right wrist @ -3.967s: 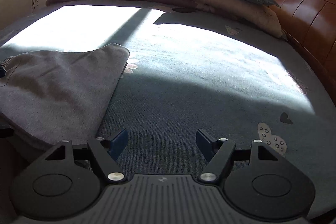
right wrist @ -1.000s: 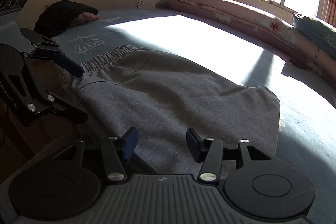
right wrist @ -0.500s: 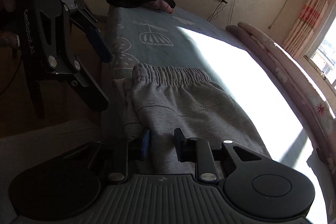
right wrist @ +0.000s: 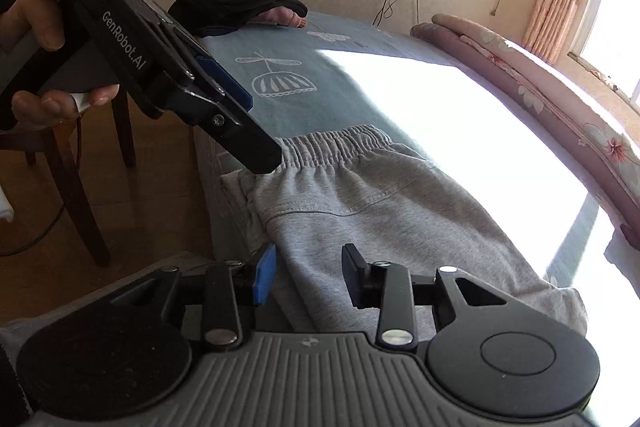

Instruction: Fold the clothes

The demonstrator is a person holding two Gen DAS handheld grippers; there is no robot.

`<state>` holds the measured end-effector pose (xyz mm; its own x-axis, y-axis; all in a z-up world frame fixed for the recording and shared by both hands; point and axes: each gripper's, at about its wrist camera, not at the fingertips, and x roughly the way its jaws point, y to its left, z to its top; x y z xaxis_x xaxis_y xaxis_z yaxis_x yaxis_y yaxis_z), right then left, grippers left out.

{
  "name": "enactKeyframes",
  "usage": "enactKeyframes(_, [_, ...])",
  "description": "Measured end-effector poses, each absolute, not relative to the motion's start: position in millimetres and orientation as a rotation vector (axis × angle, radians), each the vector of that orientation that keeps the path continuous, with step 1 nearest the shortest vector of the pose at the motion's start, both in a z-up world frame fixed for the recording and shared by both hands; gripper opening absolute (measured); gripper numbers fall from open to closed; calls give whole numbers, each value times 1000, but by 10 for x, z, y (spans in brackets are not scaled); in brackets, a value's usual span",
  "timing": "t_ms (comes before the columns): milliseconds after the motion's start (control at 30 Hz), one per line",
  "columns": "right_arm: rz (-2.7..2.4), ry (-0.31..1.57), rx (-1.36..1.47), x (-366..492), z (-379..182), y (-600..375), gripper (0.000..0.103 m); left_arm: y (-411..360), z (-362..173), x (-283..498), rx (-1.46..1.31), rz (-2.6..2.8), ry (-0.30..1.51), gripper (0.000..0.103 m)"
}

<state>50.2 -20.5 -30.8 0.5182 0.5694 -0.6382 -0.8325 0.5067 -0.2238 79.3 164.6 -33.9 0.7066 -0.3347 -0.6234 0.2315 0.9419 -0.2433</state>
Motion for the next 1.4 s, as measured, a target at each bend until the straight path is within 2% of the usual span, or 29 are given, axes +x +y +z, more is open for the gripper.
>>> enactKeyframes(67, [822, 538, -523, 545, -237, -398, 61, 1538, -307, 959, -128, -355, 698, 102])
enactKeyframes(267, [578, 647, -398, 795, -354, -1028, 63, 1294, -339, 1737, -160, -454, 706, 102])
enactKeyframes(433, [489, 710, -276, 837, -545, -1409, 68, 1360, -728, 2211, -213, -349, 826, 102])
enactKeyframes(500, [471, 730, -250, 841, -620, -1499, 68, 1420, -782, 2201, -209, -340, 817, 102])
enactKeyframes(767, [475, 729, -132, 881, -683, -1645, 72, 1285, -344, 1791, -97, -322, 763, 102])
enactKeyframes(933, [499, 746, -103, 921, -760, -1576, 77, 1126, -501, 1494, -94, -388, 821, 102])
enactKeyframes(1067, [480, 776, -40, 950, -863, -1642, 91, 1120, -779, 1355, -89, -362, 895, 102])
enactKeyframes(1133, [466, 786, -30, 965, -885, -1656, 94, 1124, -814, 1275, -73, -365, 880, 102])
enactKeyframes(1200, [434, 805, -43, 983, -917, -1644, 103, 1092, -740, 1209, -50, -357, 866, 102])
enactKeyframes(1400, [395, 820, 20, 1011, -912, -1703, 103, 960, -513, 1002, -31, -403, 805, 102])
